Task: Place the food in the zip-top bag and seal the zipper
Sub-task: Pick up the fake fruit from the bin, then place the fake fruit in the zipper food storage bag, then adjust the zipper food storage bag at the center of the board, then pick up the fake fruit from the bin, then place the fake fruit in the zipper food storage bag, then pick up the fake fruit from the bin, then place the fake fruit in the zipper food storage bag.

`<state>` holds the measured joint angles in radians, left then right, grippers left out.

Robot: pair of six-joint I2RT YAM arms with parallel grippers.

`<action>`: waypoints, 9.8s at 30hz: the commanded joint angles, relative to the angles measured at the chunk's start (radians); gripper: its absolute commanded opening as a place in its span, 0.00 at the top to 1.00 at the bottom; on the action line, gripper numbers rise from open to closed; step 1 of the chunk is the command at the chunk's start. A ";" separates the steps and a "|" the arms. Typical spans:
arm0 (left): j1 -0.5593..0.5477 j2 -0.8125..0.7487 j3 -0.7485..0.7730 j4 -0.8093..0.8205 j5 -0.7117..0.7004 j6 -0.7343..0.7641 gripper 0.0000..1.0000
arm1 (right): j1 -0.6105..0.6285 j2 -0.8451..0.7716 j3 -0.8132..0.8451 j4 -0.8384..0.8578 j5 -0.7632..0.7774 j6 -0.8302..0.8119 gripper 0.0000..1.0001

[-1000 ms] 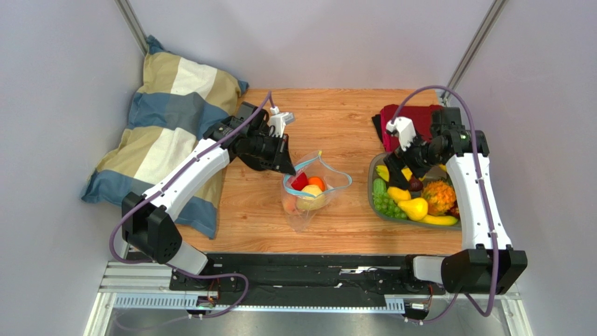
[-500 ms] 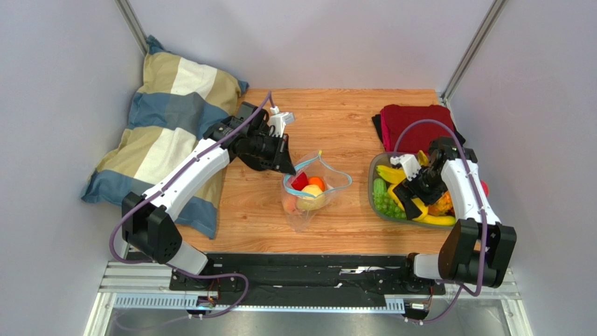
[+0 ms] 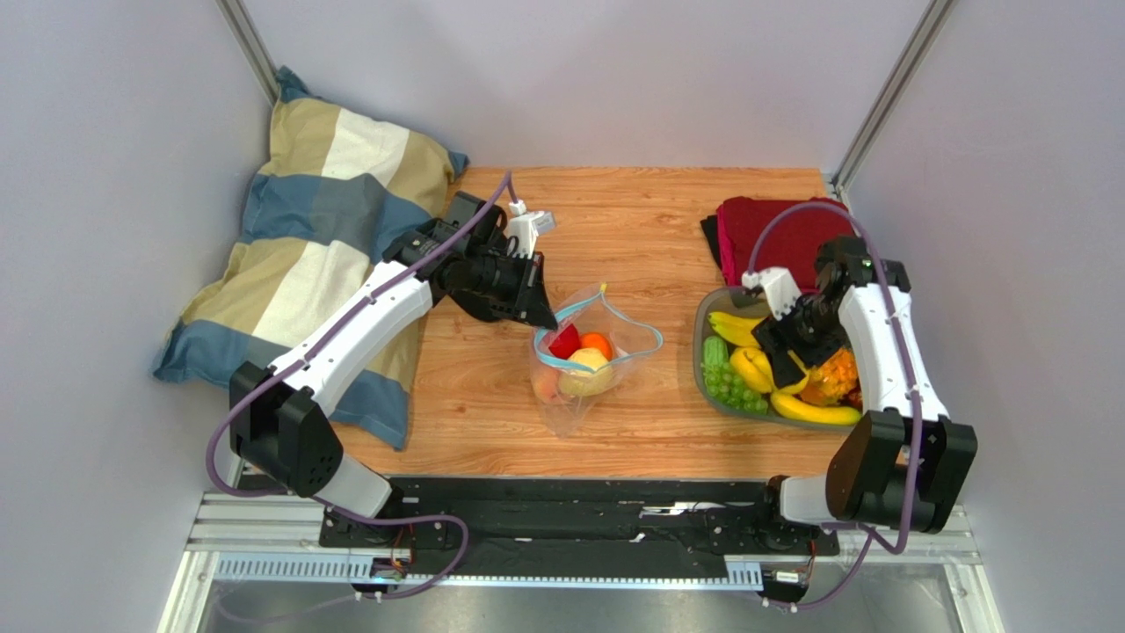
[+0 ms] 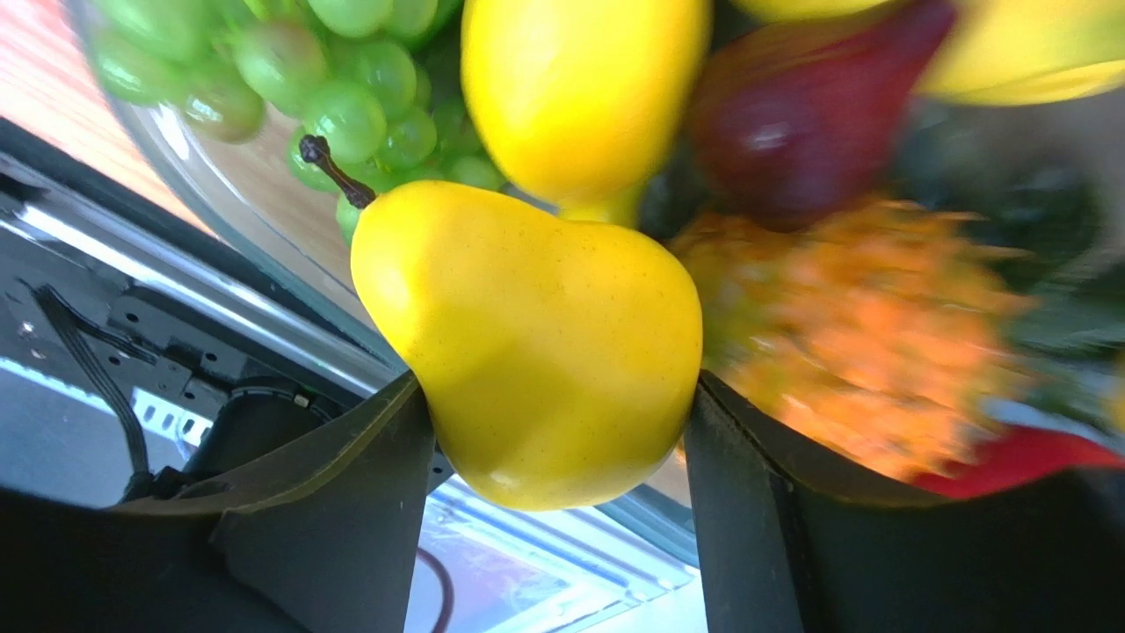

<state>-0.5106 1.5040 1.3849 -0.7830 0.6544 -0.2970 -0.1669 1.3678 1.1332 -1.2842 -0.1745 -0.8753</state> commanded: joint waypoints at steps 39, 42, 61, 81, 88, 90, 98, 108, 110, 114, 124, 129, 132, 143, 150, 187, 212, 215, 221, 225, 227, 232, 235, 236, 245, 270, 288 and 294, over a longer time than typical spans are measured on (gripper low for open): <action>0.004 -0.014 0.013 0.016 0.044 0.015 1.00 | 0.834 0.048 0.468 0.198 -0.025 0.326 0.01; 0.004 -0.016 0.011 0.018 0.047 0.015 1.00 | 0.745 0.043 0.419 0.186 -0.068 0.371 0.02; -0.003 -0.109 0.158 -0.123 0.111 0.028 1.00 | 0.604 0.054 0.594 -0.084 -0.692 0.453 1.00; -0.003 0.021 0.152 -0.176 0.034 0.122 1.00 | 0.542 0.051 0.482 -0.001 -0.526 0.409 0.48; 0.001 -0.005 0.122 -0.145 0.025 0.130 1.00 | 0.307 -0.009 0.412 -0.122 -0.412 0.198 0.14; 0.001 -0.007 0.114 -0.137 0.034 0.131 1.00 | 0.262 -0.022 0.318 -0.124 -0.364 0.112 0.16; 0.001 -0.004 0.106 -0.124 0.054 0.124 1.00 | 0.256 0.036 0.099 0.029 -0.220 0.027 0.23; 0.001 -0.024 0.092 -0.111 0.048 0.122 1.00 | 0.259 0.204 0.089 0.111 -0.189 -0.008 0.25; 0.001 -0.024 0.091 -0.110 0.050 0.121 1.00 | 0.259 0.227 0.079 0.121 -0.189 -0.010 0.23; 0.001 -0.021 0.094 -0.105 0.048 0.121 1.00 | 0.262 0.255 0.066 0.126 -0.194 -0.021 0.22; 0.001 -0.022 0.085 -0.107 0.047 0.121 1.00 | 0.260 0.298 0.066 0.040 -0.278 -0.063 0.32; 0.001 -0.025 0.082 -0.108 0.045 0.121 1.00 | 0.259 0.317 0.109 -0.001 -0.304 -0.060 0.73; 0.001 -0.030 0.078 -0.107 0.044 0.124 1.00 | 0.251 0.295 0.125 -0.029 -0.310 -0.065 0.91; 0.001 -0.037 0.072 -0.102 0.050 0.121 1.00 | 0.227 0.108 0.250 -0.190 -0.388 -0.051 1.00; 0.001 -0.036 0.071 -0.091 0.051 0.113 1.00 | 0.219 0.001 0.403 -0.245 -0.465 0.021 1.00; 0.004 -0.018 0.071 -0.070 0.057 0.094 1.00 | 0.964 0.202 0.686 0.059 -0.359 0.207 0.30; 0.009 -0.024 0.055 -0.056 0.063 0.105 1.00 | 0.096 0.002 0.290 -0.123 -0.185 0.090 0.23; 0.009 -0.024 0.051 -0.053 0.065 0.104 1.00 | 0.093 -0.030 0.133 -0.044 -0.100 0.154 0.22; 0.009 -0.025 0.042 -0.045 0.063 0.101 1.00 | 0.095 -0.033 -0.055 0.120 -0.005 0.281 0.20; 0.009 -0.030 0.037 -0.041 0.063 0.099 1.00 | 0.095 -0.010 -0.145 0.212 0.030 0.326 0.17; 0.009 -0.031 0.034 -0.042 0.060 0.101 1.00 | 0.095 0.004 -0.164 0.243 0.026 0.341 0.17; 0.011 -0.034 0.022 -0.038 0.057 0.101 1.00 | 0.096 0.048 -0.202 0.313 0.017 0.390 0.15; 0.012 -0.034 0.022 -0.038 0.057 0.104 1.00 | 0.098 0.071 -0.205 0.332 -0.003 0.404 0.15; 0.012 -0.034 0.022 -0.038 0.057 0.104 1.00 | 0.099 0.089 -0.207 0.336 -0.011 0.412 0.15; 0.015 -0.027 0.026 -0.044 0.056 0.111 1.00 | 0.104 0.126 -0.196 0.318 -0.092 0.418 0.25; 0.015 -0.028 0.042 -0.048 0.056 0.105 1.00 | 0.377 -0.058 0.519 0.005 -0.516 0.467 0.60; 0.015 -0.022 0.062 -0.059 0.067 0.098 1.00 | 0.833 0.146 0.619 0.132 -0.283 0.418 0.22; 0.015 -0.024 0.060 -0.067 0.067 0.101 1.00 | 0.811 0.091 0.588 0.135 -0.243 0.429 0.12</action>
<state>-0.5014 1.5051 1.4075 -0.8482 0.6994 -0.2005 0.6643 1.5227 1.7359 -1.1896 -0.4686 -0.4496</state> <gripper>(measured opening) 0.008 0.871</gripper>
